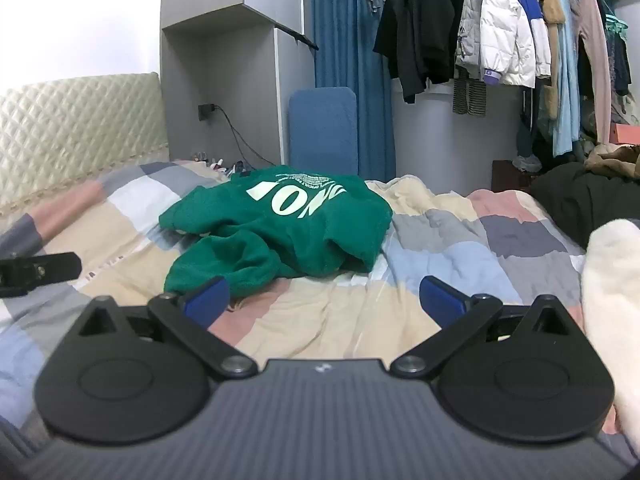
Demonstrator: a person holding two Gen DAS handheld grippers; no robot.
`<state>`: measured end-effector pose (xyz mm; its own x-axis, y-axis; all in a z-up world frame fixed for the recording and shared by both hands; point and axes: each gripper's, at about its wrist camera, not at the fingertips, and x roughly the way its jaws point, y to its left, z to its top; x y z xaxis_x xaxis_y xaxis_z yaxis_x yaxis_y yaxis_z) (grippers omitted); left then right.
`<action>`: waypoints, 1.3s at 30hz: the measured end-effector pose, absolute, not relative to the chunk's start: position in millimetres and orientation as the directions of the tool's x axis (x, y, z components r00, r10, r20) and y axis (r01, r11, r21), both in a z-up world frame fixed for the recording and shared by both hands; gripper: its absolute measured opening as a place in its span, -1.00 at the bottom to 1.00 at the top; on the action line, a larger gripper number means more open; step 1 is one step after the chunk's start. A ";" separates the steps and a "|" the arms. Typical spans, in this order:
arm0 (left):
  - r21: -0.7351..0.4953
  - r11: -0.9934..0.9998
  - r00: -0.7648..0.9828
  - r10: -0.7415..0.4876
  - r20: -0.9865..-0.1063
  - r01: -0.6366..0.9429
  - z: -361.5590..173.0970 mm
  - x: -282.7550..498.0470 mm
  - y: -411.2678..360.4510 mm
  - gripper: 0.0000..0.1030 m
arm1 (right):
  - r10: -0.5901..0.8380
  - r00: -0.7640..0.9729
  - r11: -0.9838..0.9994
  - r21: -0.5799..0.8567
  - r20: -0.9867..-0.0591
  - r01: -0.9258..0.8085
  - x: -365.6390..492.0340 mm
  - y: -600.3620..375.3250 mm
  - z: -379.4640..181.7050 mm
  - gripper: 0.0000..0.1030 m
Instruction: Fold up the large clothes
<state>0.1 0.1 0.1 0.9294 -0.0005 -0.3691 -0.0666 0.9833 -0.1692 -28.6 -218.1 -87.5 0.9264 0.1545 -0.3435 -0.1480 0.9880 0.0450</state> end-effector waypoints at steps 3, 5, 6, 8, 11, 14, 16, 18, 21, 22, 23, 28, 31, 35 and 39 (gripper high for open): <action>-0.168 0.984 0.940 -0.007 -0.342 -0.054 1.4 -3.1 1.2 1.00 | 0.137 0.929 0.990 0.013 -0.343 -0.141 -29.1 -213.7 -87.3 1.00; -0.156 0.986 0.939 0.008 -0.344 -0.066 0.0 -5.8 4.2 1.00 | 0.154 0.927 0.988 0.053 -0.343 -0.144 -28.7 -218.2 -87.6 1.00; -0.144 0.987 0.935 0.010 -0.355 -0.066 -0.6 -3.7 3.5 1.00 | 0.153 0.926 0.988 0.053 -0.344 -0.144 -28.5 -216.9 -88.2 1.00; -0.111 0.992 0.930 0.022 -0.366 -0.067 -0.8 -1.3 -2.7 1.00 | 0.152 0.927 0.988 0.055 -0.342 -0.142 -28.1 -216.2 -89.9 1.00; -0.107 0.992 0.930 0.027 -0.366 -0.071 -1.8 -0.5 -2.3 1.00 | 0.159 0.927 0.987 0.066 -0.340 -0.145 -28.5 -216.9 -91.4 1.00; -0.104 0.992 0.929 0.033 -0.369 -0.077 -4.6 2.2 -3.7 1.00 | 0.164 0.924 0.986 0.078 -0.344 -0.146 -26.3 -220.7 -89.4 1.00; -0.103 0.991 0.929 0.039 -0.369 -0.083 -5.7 4.3 -3.3 1.00 | 0.162 0.927 0.987 0.076 -0.338 -0.145 -29.6 -223.4 -88.2 1.00; -0.108 0.991 0.928 0.037 -0.372 -0.083 -7.2 5.3 -3.1 1.00 | 0.159 0.929 0.987 0.073 -0.335 -0.143 -29.7 -223.6 -88.0 1.00; -0.100 0.992 0.929 0.032 -0.369 -0.074 -7.5 4.4 -5.1 1.00 | 0.159 0.929 0.987 0.070 -0.333 -0.143 -30.6 -223.4 -88.6 1.00; -0.096 0.993 0.930 0.033 -0.367 -0.073 -8.0 3.1 -5.4 1.00 | 0.158 0.930 0.987 0.071 -0.331 -0.142 -31.0 -223.0 -89.0 1.00; -0.091 0.993 0.930 0.033 -0.367 -0.071 -8.7 2.5 -7.0 1.00 | 0.155 0.931 0.988 0.067 -0.330 -0.141 -30.6 -221.9 -89.4 1.00; -0.084 0.994 0.928 0.034 -0.371 -0.070 -10.3 2.2 -8.2 1.00 | 0.158 0.932 0.987 0.064 -0.325 -0.145 -31.9 -221.4 -86.4 1.00; -0.088 0.994 0.927 0.030 -0.375 -0.068 -11.6 2.2 -8.6 1.00 | 0.156 0.933 0.988 0.061 -0.324 -0.144 -31.8 -221.1 -86.0 1.00; -0.088 0.994 0.926 0.032 -0.376 -0.070 -11.6 3.3 -6.4 1.00 | 0.154 0.933 0.988 0.054 -0.325 -0.145 -32.6 -220.2 -84.8 1.00; -0.088 0.994 0.926 0.031 -0.376 -0.069 -11.7 3.3 -6.2 1.00 | 0.154 0.934 0.988 0.051 -0.323 -0.146 -32.8 -220.2 -85.1 1.00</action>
<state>3.3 -6.2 -11.7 0.9262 0.0308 -0.3757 -0.0687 0.9938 -0.0879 -32.8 -220.2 -85.1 0.9337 0.1543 -0.3230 -0.1456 0.9880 0.0511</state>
